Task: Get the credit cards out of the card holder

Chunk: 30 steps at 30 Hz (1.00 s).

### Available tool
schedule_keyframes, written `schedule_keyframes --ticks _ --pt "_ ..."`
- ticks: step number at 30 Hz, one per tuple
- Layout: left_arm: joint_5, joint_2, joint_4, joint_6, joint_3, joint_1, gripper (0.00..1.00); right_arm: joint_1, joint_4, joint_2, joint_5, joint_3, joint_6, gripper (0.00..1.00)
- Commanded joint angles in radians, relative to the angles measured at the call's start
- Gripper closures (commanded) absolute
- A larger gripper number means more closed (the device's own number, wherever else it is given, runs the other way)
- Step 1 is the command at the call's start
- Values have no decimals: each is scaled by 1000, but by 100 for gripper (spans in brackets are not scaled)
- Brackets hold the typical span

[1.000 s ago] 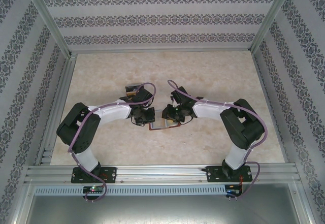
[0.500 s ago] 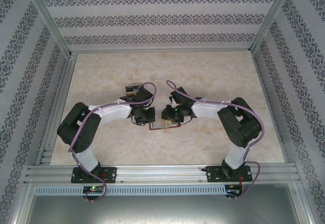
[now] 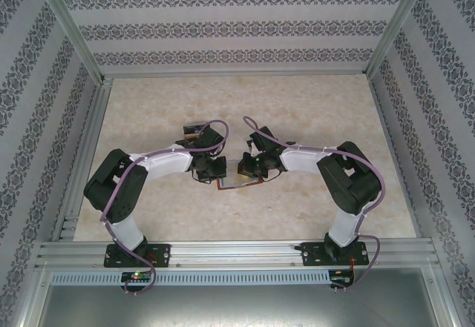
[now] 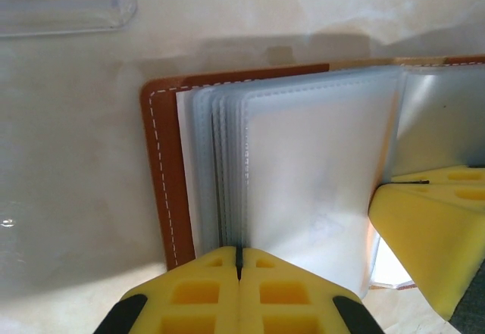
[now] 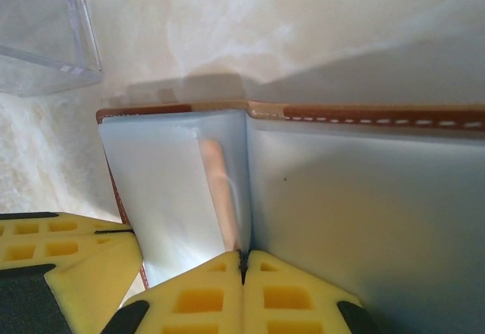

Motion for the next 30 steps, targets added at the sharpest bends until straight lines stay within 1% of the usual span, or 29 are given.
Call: schedule_keyframes --ticks 1,2,3,4,7,9,14,19,24,26,30 --pt "-31 57 -67 18 -15 -13 95 7 33 -3 -46 -14 3 97" --pt "-33 57 -68 20 -14 -13 95 5 28 -8 -41 -16 1 93" --pt "-33 57 -69 19 -15 -13 95 5 21 -12 -37 -16 -1 85" --pt "-34 57 -68 19 -14 -13 95 2 15 -18 -36 -16 -4 81" --pt "-35 53 -73 24 -10 -13 95 5 -12 -51 -19 -10 -13 75" --pt "-40 46 -79 27 -5 -13 94 5 -54 -86 15 -2 -31 74" --pt "-53 26 -96 39 8 -13 93 5 -204 -165 143 30 -106 67" --pt "-57 7 -108 48 25 -12 92 2 -327 -164 243 61 -174 67" --pt "-57 -16 -120 48 36 -11 88 4 -361 -123 278 66 -211 67" --pt "-53 -29 -117 45 38 -11 85 8 -363 -109 287 64 -214 69" --pt "-20 -48 -84 29 31 -10 72 23 -345 -80 284 58 -210 74"
